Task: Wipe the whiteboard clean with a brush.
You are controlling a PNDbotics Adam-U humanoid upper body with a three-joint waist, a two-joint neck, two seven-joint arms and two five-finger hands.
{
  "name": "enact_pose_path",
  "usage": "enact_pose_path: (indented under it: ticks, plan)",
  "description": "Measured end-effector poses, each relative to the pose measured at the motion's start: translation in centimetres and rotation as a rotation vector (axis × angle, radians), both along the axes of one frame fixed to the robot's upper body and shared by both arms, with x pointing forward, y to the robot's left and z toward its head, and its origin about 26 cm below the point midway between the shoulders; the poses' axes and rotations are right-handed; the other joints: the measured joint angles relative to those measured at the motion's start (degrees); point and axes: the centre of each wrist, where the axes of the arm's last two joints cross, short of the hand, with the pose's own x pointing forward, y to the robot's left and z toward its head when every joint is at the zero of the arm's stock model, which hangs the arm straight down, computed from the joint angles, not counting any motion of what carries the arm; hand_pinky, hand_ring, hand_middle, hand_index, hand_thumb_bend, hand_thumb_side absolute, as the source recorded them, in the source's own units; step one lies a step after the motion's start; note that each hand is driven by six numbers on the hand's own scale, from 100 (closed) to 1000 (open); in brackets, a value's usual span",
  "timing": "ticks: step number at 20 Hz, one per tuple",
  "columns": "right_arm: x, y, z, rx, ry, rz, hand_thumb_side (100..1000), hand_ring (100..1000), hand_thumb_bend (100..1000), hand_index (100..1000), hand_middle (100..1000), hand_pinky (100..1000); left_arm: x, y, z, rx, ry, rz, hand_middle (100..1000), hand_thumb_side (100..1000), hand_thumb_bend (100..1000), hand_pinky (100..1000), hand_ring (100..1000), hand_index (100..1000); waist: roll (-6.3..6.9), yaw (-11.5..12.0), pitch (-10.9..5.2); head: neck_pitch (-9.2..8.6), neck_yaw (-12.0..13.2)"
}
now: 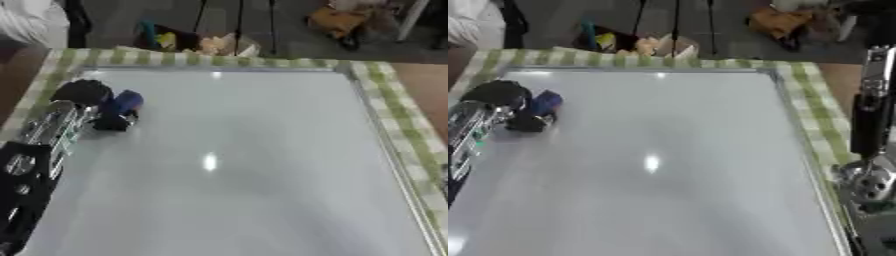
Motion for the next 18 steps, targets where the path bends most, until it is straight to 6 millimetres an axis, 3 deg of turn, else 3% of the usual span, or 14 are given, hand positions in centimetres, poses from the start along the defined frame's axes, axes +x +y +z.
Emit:
enact_pose_path:
  ticks: [15, 16, 18]
  plan:
    - [0.01, 0.09, -0.05, 0.009, 0.002, 0.008, 1000, 924, 100, 855, 658, 846, 0.07, 0.51, -0.11, 0.026, -0.017, 0.015, 450, 837, 141, 140, 365, 673, -0.08, 0.0, 0.02, -0.44, 0.0]
    - [0.01, 0.10, -0.05, 0.010, 0.002, 0.009, 1000, 924, 100, 856, 658, 846, 0.06, 0.50, -0.11, 0.026, -0.014, 0.011, 463, 856, 149, 156, 377, 685, -0.08, 0.0, 0.02, -0.44, 0.0]
    - [0.00, 0.10, -0.06, 0.010, 0.002, 0.009, 1000, 923, 100, 855, 656, 845, -0.01, 0.49, -0.10, 0.022, 0.002, -0.005, 675, 919, 213, 281, 561, 840, -0.09, 0.1, 0.02, -0.44, 0.0]
